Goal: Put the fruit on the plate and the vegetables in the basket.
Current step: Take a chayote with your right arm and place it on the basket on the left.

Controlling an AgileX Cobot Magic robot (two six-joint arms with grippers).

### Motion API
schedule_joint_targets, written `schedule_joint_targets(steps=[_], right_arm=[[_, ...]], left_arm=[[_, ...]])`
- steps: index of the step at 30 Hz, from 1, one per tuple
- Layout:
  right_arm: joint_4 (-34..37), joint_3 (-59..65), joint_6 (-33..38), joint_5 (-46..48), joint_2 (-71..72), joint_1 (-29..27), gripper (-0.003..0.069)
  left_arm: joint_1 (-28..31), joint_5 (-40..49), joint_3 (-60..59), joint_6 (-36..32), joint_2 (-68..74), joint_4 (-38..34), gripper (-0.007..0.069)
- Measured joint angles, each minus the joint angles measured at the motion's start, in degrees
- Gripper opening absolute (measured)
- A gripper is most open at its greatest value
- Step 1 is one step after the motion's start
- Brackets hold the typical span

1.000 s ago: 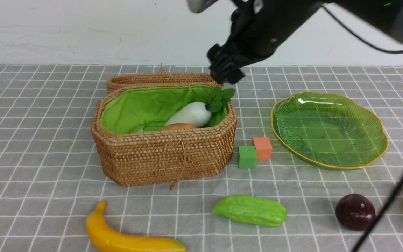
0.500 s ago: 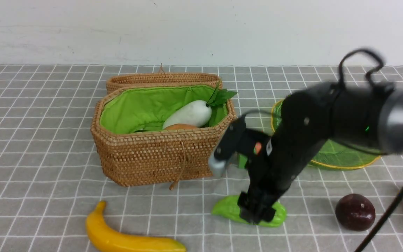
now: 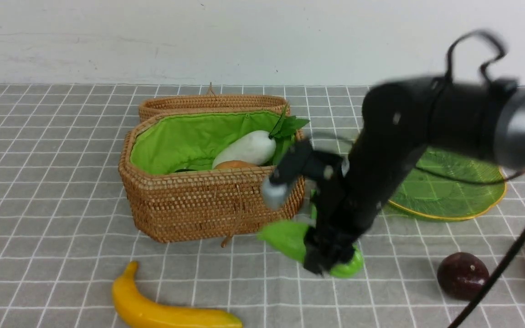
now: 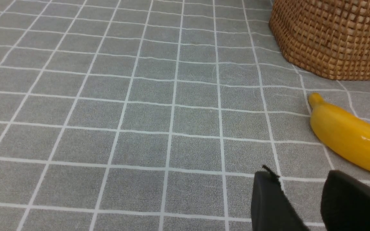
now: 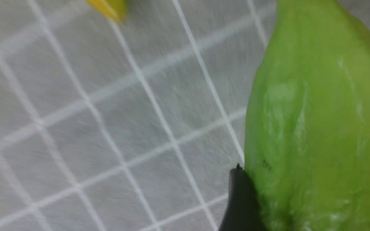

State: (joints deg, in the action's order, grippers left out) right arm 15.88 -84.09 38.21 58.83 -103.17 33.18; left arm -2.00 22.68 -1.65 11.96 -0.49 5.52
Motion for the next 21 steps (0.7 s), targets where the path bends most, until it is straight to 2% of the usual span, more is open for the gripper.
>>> schedule_joint_targets(steps=[1, 3, 9, 16, 17, 18, 20, 21], right_arm=[[4.02, -5.86, -0.86, 1.81, 1.10, 0.00, 0.0440], [7.14, -12.71, -3.19, 1.49, 0.82, 0.00, 0.0440], [9.01, -32.03, -8.96, -4.52, -8.35, 0.00, 0.0440], [8.81, -36.65, -14.19, -10.21, -20.29, 0.00, 0.0460], [8.38, -36.59, -15.40, -10.13, -21.33, 0.00, 0.0491], [7.50, -36.53, -16.68, -9.87, -22.01, 0.00, 0.0560], [6.30, -36.60, -17.84, -9.28, -21.76, 0.00, 0.0643], [5.61, -36.59, -18.08, -8.89, -21.25, 0.00, 0.0659]], left_arm=[[0.00, 0.00, 0.00, 0.00, 0.00, 0.00, 0.0239], [0.00, 0.00, 0.00, 0.00, 0.00, 0.00, 0.0239], [0.00, 0.00, 0.00, 0.00, 0.00, 0.00, 0.0239], [0.00, 0.00, 0.00, 0.00, 0.00, 0.00, 0.0239], [0.00, 0.00, 0.00, 0.00, 0.00, 0.00, 0.0239], [0.00, 0.00, 0.00, 0.00, 0.00, 0.00, 0.0239], [0.00, 0.00, 0.00, 0.00, 0.00, 0.00, 0.0239], [0.00, 0.00, 0.00, 0.00, 0.00, 0.00, 0.0239]])
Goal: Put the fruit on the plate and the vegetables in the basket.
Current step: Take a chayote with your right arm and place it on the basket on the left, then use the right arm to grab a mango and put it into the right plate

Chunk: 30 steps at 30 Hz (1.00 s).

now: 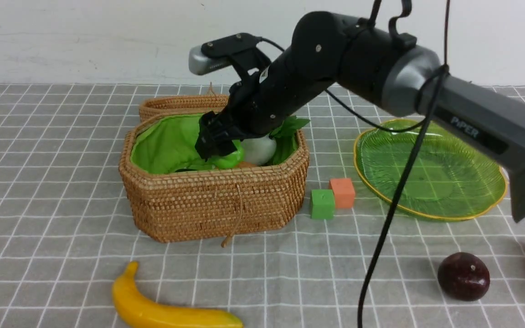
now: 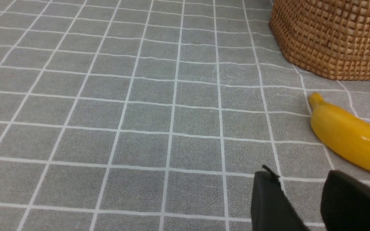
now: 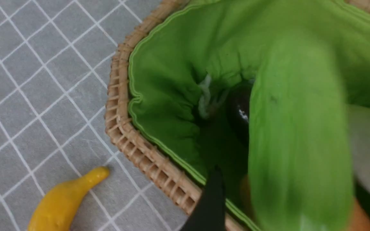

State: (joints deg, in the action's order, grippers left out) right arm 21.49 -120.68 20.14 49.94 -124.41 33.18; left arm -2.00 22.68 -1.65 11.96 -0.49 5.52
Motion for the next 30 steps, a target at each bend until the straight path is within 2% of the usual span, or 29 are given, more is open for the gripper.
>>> schedule_joint_targets(steps=[5, 7, 10, 13, 14, 15, 17, 21, 25, 30], right_arm=[[-4.53, 3.23, -0.59, 3.75, 8.60, -0.25, 0.0666], [-6.26, 8.49, -0.59, 3.74, 14.95, -1.29, 0.0657], [-9.56, 20.54, -2.74, 3.47, 25.84, -6.20, 0.0649], [-14.04, 32.56, -9.81, 3.47, 34.94, -17.64, 0.0646], [-14.04, 33.30, -10.44, 3.47, 35.33, -18.52, 0.0645], [-15.61, 38.22, -14.82, 3.42, 37.43, -24.62, 0.0643], [-16.82, 46.47, -19.25, 2.87, 39.39, -34.54, 0.0634], [-17.64, 54.77, -17.88, 0.30, 39.92, -40.97, 0.0629], [-19.51, 61.50, -16.22, -3.05, 38.83, -43.78, 0.0629], [-21.49, 62.40, -15.98, -5.80, 33.14, -44.92, 0.0625]], left_arm=[[0.00, 0.00, 0.00, 0.00, 0.00, 0.00, 0.0239], [0.00, 0.00, 0.00, 0.00, 0.00, 0.00, 0.0239], [0.00, 0.00, 0.00, 0.00, 0.00, 0.00, 0.0239], [0.00, 0.00, 0.00, 0.00, 0.00, 0.00, 0.0239], [0.00, 0.00, 0.00, 0.00, 0.00, 0.00, 0.0239], [0.00, 0.00, 0.00, 0.00, 0.00, 0.00, 0.0239], [0.00, 0.00, 0.00, 0.00, 0.00, 0.00, 0.0239], [0.00, 0.00, 0.00, 0.00, 0.00, 0.00, 0.0239], [0.00, 0.00, 0.00, 0.00, 0.00, 0.00, 0.0239], [0.00, 0.00, 0.00, 0.00, 0.00, 0.00, 0.0239]])
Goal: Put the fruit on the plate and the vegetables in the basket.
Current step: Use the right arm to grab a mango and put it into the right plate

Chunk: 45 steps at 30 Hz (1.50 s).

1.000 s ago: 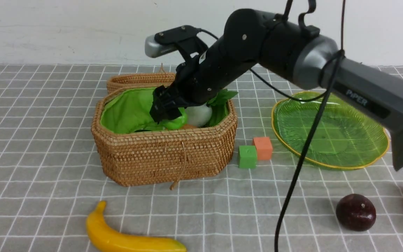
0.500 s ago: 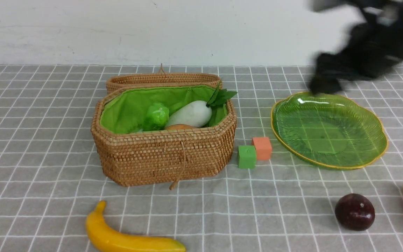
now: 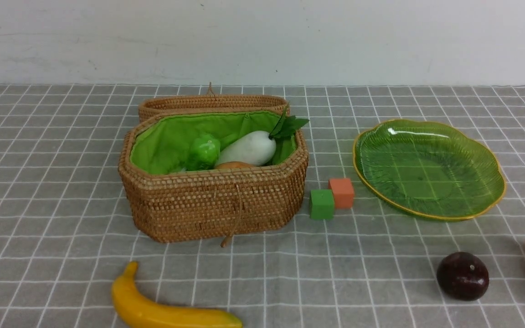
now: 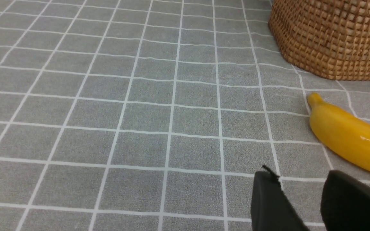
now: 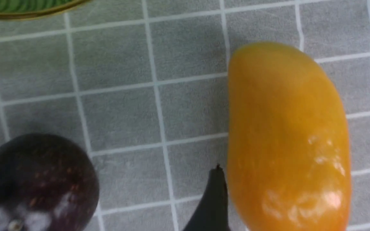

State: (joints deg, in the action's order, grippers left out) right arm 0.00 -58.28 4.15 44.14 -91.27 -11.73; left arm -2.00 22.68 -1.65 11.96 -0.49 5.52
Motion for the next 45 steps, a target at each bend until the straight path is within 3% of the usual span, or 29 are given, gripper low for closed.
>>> schedule_joint_targets(steps=[7, 18, 20, 22, 25, 28, 35, 38, 41, 45], right_arm=[[-0.47, -0.32, 0.24, -0.57, -7.01, -0.13, 0.0589], [2.52, -8.61, 0.53, 3.78, -2.56, -0.19, 0.0584], [10.28, -14.63, 5.13, 3.04, 0.13, 0.47, 0.0584], [13.65, -16.16, 8.00, 2.51, 0.34, 1.03, 0.0584], [24.59, -18.18, 18.54, -0.65, -1.32, 3.73, 0.0584], [28.90, -18.36, 24.55, -5.37, -6.05, 6.11, 0.0584], [29.34, -18.36, 26.26, -17.36, -17.89, 7.15, 0.0584], [29.34, -18.36, 25.59, -17.89, -19.23, 7.10, 0.0594], [29.34, -18.36, 24.85, -17.73, -18.75, 7.10, 0.0664], [29.11, -18.36, 23.90, -15.53, -16.09, 6.87, 0.0676]], left_arm=[[0.00, 0.00, 0.00, 0.00, 0.00, 0.00, 0.0239], [0.00, 0.00, 0.00, 0.00, 0.00, 0.00, 0.0239], [0.00, 0.00, 0.00, 0.00, 0.00, 0.00, 0.0239], [0.00, 0.00, 0.00, 0.00, 0.00, 0.00, 0.0239], [0.00, 0.00, 0.00, 0.00, 0.00, 0.00, 0.0239], [0.00, 0.00, 0.00, 0.00, 0.00, 0.00, 0.0239], [0.00, 0.00, 0.00, 0.00, 0.00, 0.00, 0.0239], [0.00, 0.00, 0.00, 0.00, 0.00, 0.00, 0.0239], [0.00, 0.00, 0.00, 0.00, 0.00, 0.00, 0.0239], [0.00, 0.00, 0.00, 0.00, 0.00, 0.00, 0.0239]])
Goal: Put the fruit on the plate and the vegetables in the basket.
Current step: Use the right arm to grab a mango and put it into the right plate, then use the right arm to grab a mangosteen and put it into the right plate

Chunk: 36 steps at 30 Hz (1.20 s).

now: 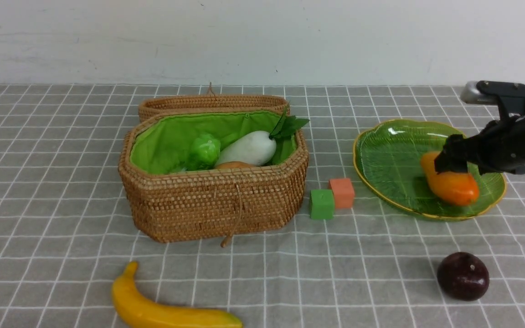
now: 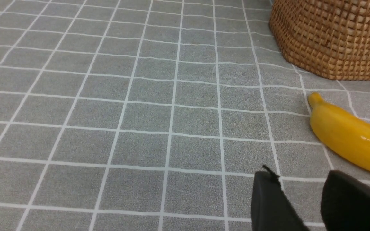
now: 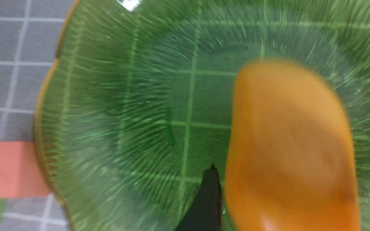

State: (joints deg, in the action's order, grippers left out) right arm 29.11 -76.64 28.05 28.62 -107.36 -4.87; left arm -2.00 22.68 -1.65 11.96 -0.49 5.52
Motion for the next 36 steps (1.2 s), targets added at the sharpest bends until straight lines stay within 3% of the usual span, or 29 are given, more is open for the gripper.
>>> schedule_joint_targets(steps=[7, 12, 16, 22, 25, 30, 36], right_arm=[[-4.43, 0.38, -6.42, 11.83, 10.58, -0.54, 0.0640], [-7.20, 9.25, -14.63, 16.60, 15.68, 2.49, 0.0632], [-8.64, 18.68, -17.23, 15.39, 15.99, 5.23, 0.0629], [-8.84, 26.07, -17.42, 4.97, 14.74, 7.39, 0.0591], [-8.84, 26.22, -15.77, 3.72, 14.33, 7.56, 0.0538], [-8.91, 24.56, -12.25, 7.97, 16.17, 7.56, 0.0537], [-9.03, 6.99, -12.01, 12.62, 18.51, 7.62, 0.0537]], left_arm=[[0.00, 0.00, 0.00, 0.00, 0.00, 0.00, 0.0239], [0.00, 0.00, 0.00, 0.00, 0.00, 0.00, 0.0239], [0.00, 0.00, 0.00, 0.00, 0.00, 0.00, 0.0239], [0.00, 0.00, 0.00, 0.00, 0.00, 0.00, 0.0239], [0.00, 0.00, 0.00, 0.00, 0.00, 0.00, 0.0239], [0.00, 0.00, 0.00, 0.00, 0.00, 0.00, 0.0239], [0.00, 0.00, 0.00, 0.00, 0.00, 0.00, 0.0239]])
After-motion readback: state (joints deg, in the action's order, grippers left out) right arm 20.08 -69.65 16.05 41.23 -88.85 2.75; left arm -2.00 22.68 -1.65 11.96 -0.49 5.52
